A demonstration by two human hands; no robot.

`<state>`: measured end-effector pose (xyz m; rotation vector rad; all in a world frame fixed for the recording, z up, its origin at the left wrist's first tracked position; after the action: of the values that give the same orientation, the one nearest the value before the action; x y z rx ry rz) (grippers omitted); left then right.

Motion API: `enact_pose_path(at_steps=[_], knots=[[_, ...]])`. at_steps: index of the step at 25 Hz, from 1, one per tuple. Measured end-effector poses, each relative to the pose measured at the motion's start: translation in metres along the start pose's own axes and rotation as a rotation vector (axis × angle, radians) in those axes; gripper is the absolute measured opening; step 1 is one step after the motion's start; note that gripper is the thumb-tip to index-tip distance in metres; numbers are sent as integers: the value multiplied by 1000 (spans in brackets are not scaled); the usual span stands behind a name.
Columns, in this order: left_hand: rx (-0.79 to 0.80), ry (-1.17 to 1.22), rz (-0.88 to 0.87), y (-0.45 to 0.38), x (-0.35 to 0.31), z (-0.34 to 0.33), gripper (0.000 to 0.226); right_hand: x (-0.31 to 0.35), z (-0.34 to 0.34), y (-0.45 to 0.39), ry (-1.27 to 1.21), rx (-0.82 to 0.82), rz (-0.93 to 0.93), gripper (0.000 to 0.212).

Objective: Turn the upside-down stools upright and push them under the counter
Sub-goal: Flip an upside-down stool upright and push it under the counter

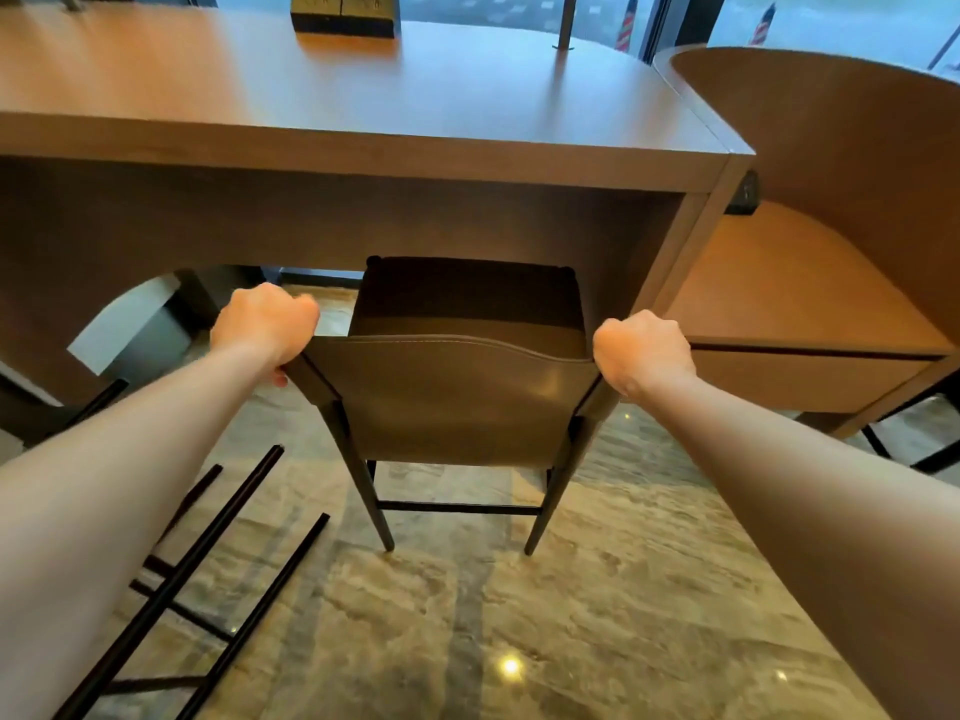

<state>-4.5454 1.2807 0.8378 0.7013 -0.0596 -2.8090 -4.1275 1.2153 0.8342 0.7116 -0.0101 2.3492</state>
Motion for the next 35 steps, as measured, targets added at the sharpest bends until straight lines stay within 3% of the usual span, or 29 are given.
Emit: enact_pose_path(at_steps=[10, 23, 27, 30, 32, 35], knots=[[60, -43, 12, -48, -9, -6, 42, 25, -1, -32, 30, -24, 43, 34], [-42, 44, 46, -53, 1, -6, 48, 26, -5, -38, 39, -25, 57, 31], [-144, 188, 158, -40, 13, -4, 60, 24, -4, -41, 49, -58, 48, 32], [-217, 505, 269, -10, 30, -12, 70, 24, -4, -43, 127, -108, 37, 36], [-187, 724, 288, 20, 31, -25, 65, 25, -3, -40, 164, -114, 41, 38], [-103, 731, 227, 55, 17, -23, 62, 27, 2, -27, 110, -104, 40, 39]])
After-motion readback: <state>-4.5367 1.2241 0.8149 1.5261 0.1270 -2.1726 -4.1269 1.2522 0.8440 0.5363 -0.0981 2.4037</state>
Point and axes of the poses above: each hand's wrist, its own y-axis away from the middle knuckle, its own z-axis out of the back of the hand, x = y × z, the point moved 10 cm from there along -y, towards the middle knuckle, and after that the axes turned 9 degrees about -z, right-handed, at the moved point
